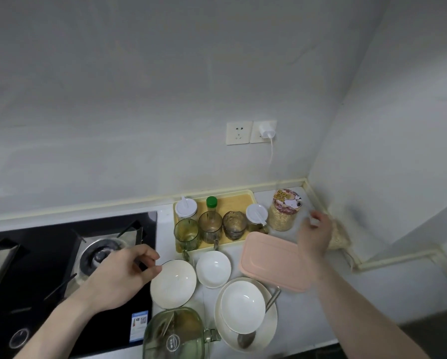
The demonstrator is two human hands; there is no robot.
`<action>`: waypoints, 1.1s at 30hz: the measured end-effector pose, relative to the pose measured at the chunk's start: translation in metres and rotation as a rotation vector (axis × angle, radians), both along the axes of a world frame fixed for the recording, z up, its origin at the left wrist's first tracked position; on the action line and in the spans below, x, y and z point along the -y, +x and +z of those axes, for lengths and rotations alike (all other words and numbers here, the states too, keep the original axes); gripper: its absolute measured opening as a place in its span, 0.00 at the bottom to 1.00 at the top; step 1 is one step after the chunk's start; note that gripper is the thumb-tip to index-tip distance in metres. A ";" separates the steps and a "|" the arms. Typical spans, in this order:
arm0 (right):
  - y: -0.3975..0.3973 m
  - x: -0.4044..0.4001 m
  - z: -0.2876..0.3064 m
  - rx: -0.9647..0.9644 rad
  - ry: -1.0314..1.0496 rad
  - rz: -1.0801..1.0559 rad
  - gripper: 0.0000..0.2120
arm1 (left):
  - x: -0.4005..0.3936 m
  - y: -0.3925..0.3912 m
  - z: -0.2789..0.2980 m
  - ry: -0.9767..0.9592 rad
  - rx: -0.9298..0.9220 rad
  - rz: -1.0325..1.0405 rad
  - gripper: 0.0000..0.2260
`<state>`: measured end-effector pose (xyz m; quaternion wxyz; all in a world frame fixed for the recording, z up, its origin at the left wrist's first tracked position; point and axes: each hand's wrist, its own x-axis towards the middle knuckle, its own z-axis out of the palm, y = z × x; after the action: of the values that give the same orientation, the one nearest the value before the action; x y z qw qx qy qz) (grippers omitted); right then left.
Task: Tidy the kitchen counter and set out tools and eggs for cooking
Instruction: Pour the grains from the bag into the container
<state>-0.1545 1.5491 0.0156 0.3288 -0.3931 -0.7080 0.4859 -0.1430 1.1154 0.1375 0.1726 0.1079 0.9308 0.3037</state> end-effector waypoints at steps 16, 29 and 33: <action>0.036 0.323 0.043 0.145 0.146 1.484 0.15 | 0.136 0.133 -0.037 0.032 -0.108 0.527 0.10; 0.178 0.581 0.088 0.094 0.267 2.013 0.19 | 0.326 0.372 -0.016 -0.055 -0.184 0.977 0.17; 0.239 0.660 0.094 0.043 0.300 2.154 0.20 | 0.376 0.458 -0.010 -0.083 -0.204 1.121 0.17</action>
<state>0.0850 0.8894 0.1094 -0.2376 0.4698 -0.7388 0.4208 0.3150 0.7389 0.1279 -0.1014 -0.3806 0.8688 0.3001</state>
